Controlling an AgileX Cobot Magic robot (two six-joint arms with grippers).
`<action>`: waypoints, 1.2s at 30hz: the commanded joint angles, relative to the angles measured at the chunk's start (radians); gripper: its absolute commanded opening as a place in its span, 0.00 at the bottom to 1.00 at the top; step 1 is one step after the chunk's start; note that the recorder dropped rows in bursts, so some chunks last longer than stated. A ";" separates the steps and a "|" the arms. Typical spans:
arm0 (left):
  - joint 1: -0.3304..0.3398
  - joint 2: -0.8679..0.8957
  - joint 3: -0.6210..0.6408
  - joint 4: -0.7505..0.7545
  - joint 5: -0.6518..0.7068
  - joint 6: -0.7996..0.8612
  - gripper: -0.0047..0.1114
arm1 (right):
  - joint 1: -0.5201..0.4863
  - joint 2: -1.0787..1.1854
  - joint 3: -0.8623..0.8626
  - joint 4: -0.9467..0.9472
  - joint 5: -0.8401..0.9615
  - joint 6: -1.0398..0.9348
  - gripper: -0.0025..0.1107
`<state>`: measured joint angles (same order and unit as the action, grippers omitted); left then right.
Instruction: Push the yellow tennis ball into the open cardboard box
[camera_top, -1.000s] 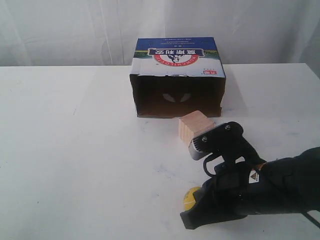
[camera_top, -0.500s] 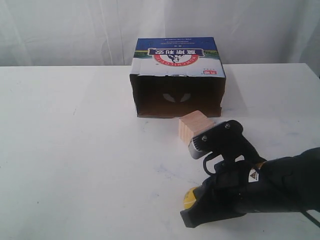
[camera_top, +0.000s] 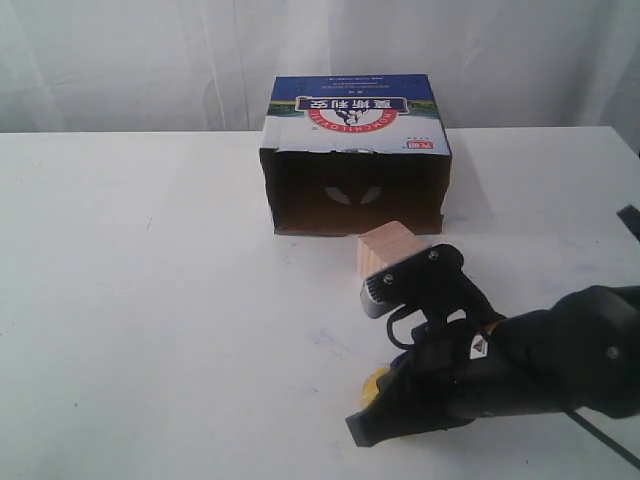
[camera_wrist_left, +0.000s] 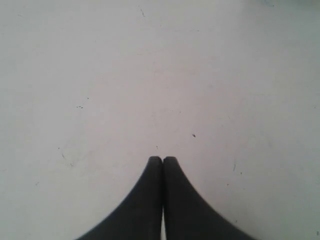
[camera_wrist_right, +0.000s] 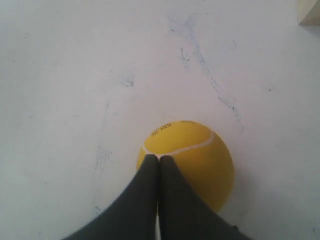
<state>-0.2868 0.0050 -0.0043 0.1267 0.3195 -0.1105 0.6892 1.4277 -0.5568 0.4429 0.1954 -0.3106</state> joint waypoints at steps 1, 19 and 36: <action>-0.005 -0.005 0.004 0.002 0.017 0.002 0.04 | 0.002 0.057 -0.078 -0.010 0.037 -0.051 0.02; -0.005 -0.005 0.004 0.002 0.017 0.002 0.04 | 0.025 0.086 -0.349 -0.265 0.360 0.088 0.02; -0.005 -0.005 0.004 0.002 0.017 0.002 0.04 | 0.029 0.255 -0.350 -0.259 0.266 0.090 0.02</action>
<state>-0.2868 0.0050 -0.0043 0.1267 0.3195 -0.1105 0.7183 1.6638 -0.9136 0.1834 0.4538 -0.2247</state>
